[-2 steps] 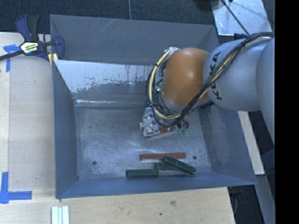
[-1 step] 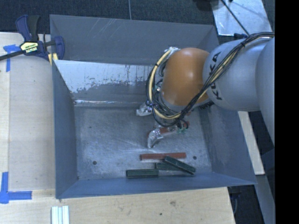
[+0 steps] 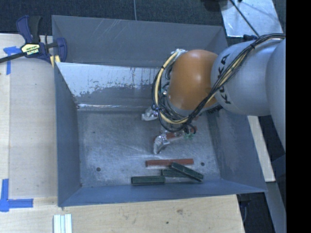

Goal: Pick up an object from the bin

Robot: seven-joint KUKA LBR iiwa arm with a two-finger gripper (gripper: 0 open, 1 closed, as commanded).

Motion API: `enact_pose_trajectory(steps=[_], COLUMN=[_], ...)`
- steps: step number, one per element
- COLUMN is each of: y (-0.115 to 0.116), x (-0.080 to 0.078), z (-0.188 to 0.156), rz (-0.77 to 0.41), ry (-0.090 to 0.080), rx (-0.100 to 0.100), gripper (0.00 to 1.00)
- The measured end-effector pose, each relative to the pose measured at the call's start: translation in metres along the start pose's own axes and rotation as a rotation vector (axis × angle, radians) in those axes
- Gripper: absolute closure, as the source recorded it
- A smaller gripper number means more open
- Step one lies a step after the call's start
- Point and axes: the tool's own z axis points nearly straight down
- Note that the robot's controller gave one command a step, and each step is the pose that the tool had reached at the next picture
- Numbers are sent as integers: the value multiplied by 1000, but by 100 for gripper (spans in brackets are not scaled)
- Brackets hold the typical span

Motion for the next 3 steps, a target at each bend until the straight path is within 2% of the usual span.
enact_pose_trajectory(steps=[1, 2, 3], y=[8, -97, -97], x=[-10, 10, 10], z=[8, 19, 19], rz=[-137, -157, -158], ry=[-5, -22, -22], rx=[2, 2, 2], gripper=[0, 100, 100])
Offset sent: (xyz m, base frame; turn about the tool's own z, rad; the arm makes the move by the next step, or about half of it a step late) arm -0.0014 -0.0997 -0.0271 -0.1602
